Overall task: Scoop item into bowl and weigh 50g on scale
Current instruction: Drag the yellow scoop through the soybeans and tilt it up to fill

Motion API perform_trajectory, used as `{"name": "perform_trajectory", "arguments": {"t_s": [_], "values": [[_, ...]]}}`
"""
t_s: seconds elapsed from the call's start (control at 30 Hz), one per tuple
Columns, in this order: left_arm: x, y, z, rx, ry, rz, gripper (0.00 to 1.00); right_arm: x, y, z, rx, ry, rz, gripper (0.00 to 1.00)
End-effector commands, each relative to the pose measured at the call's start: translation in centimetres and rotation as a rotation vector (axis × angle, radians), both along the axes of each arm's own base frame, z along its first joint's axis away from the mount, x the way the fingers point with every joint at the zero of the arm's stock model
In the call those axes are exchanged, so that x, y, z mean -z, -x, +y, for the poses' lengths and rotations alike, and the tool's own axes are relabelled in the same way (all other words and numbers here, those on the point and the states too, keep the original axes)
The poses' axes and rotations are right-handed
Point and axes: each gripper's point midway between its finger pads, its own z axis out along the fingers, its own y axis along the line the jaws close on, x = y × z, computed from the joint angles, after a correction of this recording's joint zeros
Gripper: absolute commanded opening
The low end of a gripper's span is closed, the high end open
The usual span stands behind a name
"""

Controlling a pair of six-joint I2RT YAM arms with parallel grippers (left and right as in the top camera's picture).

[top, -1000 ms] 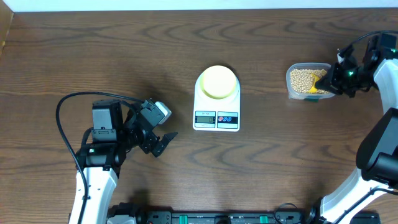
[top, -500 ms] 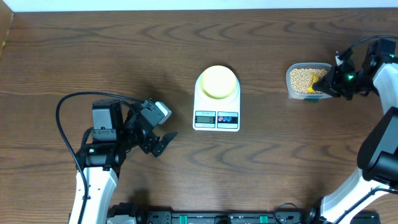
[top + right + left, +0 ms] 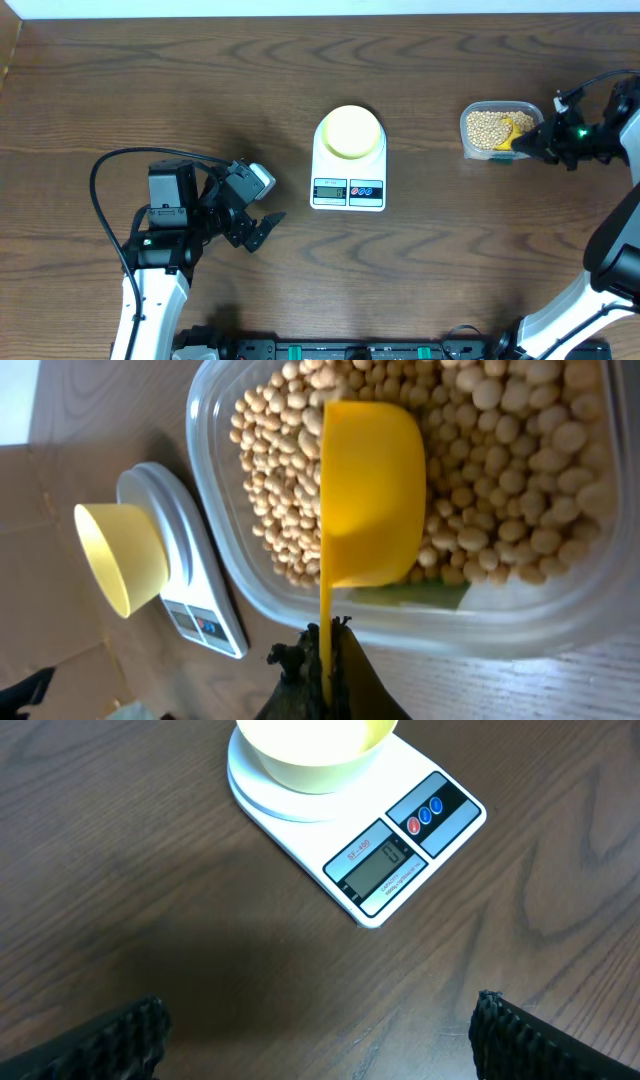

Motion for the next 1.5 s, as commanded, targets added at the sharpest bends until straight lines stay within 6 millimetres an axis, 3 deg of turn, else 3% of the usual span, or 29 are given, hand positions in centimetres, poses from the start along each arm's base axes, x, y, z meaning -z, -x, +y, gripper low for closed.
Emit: {"name": "perform_trajectory", "arguments": {"t_s": [0.0,0.27,0.63,0.93,1.13,1.47], "values": [[0.0,-0.1,0.0,0.006,-0.010,-0.006,0.98,-1.0,0.0,-0.2,-0.001,-0.043,-0.035,0.01],[0.0,-0.1,0.0,0.006,-0.010,-0.006,0.98,-1.7,0.5,-1.0,0.009,-0.079,-0.058,0.01],[0.0,-0.1,0.0,0.006,-0.010,-0.006,0.97,-3.8,-0.5,-1.7,0.029,-0.183,-0.192,0.01],[0.0,-0.1,0.0,0.006,-0.010,-0.006,0.98,-4.9,-1.0,-1.3,0.018,-0.231,-0.255,0.01],[0.0,-0.1,0.0,0.006,-0.010,-0.006,0.98,-4.9,-0.4,-0.9,-0.012,-0.231,-0.258,0.01],[0.0,-0.1,0.0,0.006,-0.010,-0.006,0.98,-6.7,-0.2,0.4,-0.063,-0.313,-0.351,0.01]]}}
